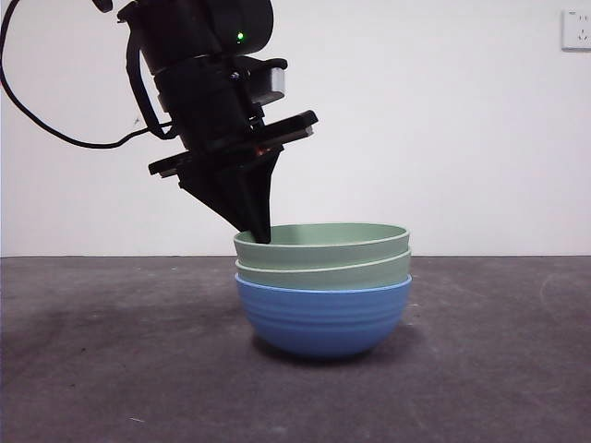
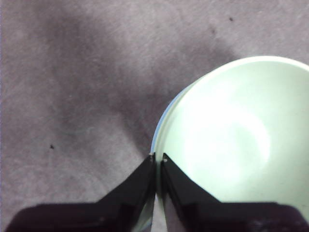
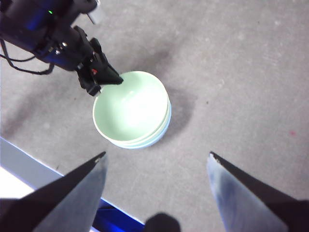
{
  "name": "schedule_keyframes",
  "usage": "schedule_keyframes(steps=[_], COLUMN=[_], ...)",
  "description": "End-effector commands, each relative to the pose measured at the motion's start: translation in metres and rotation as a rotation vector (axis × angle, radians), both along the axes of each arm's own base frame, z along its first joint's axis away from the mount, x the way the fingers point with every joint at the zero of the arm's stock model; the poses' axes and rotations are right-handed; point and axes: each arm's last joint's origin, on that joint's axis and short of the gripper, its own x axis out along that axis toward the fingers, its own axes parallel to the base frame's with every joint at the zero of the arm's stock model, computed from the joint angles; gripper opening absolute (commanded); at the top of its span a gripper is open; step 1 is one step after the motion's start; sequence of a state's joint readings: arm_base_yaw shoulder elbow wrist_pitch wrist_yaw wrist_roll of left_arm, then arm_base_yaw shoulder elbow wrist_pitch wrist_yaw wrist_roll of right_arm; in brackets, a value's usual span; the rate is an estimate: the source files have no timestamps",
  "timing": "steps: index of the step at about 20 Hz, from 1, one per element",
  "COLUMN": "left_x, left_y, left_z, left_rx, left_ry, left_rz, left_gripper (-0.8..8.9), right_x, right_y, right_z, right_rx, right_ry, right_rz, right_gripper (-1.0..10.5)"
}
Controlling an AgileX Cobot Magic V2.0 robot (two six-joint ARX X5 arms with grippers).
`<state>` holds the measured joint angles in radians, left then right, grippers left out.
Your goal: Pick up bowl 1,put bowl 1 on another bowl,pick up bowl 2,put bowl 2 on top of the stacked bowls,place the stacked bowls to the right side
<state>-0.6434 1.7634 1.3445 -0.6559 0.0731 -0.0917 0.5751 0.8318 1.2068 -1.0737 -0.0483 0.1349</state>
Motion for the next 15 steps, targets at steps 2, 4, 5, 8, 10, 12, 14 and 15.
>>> schedule_keyframes(steps=[2,4,5,8,10,12,14,15], left_x=[-0.002,-0.002,-0.002,-0.009,-0.017,-0.026,-0.038,-0.046], left_y=[-0.003,-0.003,-0.003,0.002,0.008,0.016,0.025,0.031], left_z=[-0.003,-0.003,-0.002,0.01,0.026,0.048,0.076,0.092], left_rx=[-0.006,-0.005,-0.007,-0.006,-0.014,-0.028,-0.053,-0.068], left_ry=[0.02,0.02,0.019,0.016,0.002,-0.02,-0.055,-0.074], left_rz=[0.002,0.001,0.002,0.002,-0.001,-0.001,-0.003,-0.004], left_gripper=[3.2,3.55,3.55,3.55,3.55,3.55,3.55,3.55], right_x=[0.0,0.0,0.0,0.004,0.01,0.022,0.037,0.046], right_y=[0.0,0.0,0.0,0.003,0.007,0.014,0.024,0.03], right_z=[-0.003,-0.004,-0.004,-0.006,-0.009,-0.014,-0.021,-0.026], right_rx=[-0.005,-0.006,-0.002,-0.002,-0.018,-0.036,-0.054,-0.06], right_ry=[0.015,0.026,0.03,0.047,0.071,0.109,0.146,0.163], right_rz=[-0.005,-0.01,-0.014,-0.022,-0.023,-0.028,-0.034,-0.034], right_gripper=[3.5,3.5,3.5,3.5,3.5,3.6,4.1,4.5])
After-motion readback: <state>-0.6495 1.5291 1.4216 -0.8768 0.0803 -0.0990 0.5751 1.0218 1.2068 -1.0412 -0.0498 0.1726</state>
